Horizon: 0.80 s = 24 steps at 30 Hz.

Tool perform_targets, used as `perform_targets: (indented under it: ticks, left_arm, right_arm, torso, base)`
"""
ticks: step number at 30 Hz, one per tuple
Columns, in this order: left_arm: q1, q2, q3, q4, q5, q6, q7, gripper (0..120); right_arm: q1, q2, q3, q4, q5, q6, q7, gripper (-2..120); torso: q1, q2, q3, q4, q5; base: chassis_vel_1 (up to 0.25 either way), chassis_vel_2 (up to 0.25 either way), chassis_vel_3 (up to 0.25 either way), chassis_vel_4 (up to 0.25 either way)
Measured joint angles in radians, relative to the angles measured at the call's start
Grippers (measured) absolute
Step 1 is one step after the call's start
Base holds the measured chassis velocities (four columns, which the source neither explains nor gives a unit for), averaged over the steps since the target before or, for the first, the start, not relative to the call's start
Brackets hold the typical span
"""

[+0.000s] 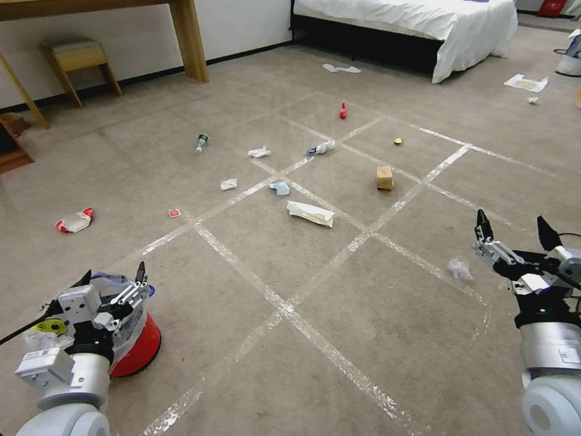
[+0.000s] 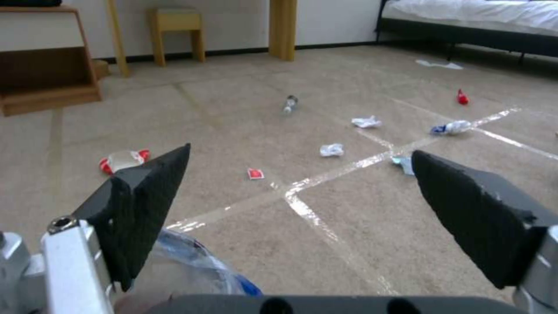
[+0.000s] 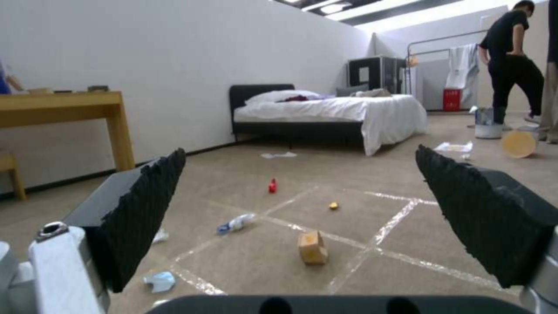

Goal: Pick up the trash bin and place the garbage on the floor into it.

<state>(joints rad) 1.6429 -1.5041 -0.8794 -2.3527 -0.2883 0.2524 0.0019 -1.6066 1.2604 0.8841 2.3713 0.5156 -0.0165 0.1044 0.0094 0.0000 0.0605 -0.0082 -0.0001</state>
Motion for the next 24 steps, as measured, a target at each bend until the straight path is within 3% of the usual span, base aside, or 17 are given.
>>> perform_targets:
  ticks: [12, 18, 23, 24]
  left_arm:
    - [-0.014, 0.015, -0.013, 0.01, -0.021, 0.039, -0.006, 100]
    - [-0.032, 0.052, -0.05, 0.014, -0.07, 0.132, -0.034, 100]
    - [-0.033, 0.115, -0.088, 0.013, -0.171, 0.262, -0.075, 100]
    - [-0.033, 0.115, -0.088, 0.013, -0.171, 0.262, -0.075, 100]
  right_arm:
    - [0.007, -0.006, 0.0, -0.005, 0.002, 0.005, 0.002, 100]
    - [0.026, -0.003, -0.017, -0.014, 0.002, -0.01, 0.007, 100]
    - [0.026, -0.007, -0.018, -0.022, 0.002, -0.015, 0.013, 100]
    - [0.026, -0.007, -0.018, -0.022, 0.002, -0.015, 0.013, 100]
  torso:
    - [0.0, 0.0, 0.0, 0.0, 0.0]
    - [0.0, 0.0, 0.0, 0.0, 0.0]
    - [0.0, 0.0, 0.0, 0.0, -0.0001]
    - [0.0, 0.0, 0.0, 0.0, -0.0001]
  base:
    - [0.0, 0.0, 0.0, 0.0]
    - [0.0, 0.0, 0.0, 0.0]
    - [0.0, 0.0, 0.0, 0.0]
    - [0.0, 0.0, 0.0, 0.0]
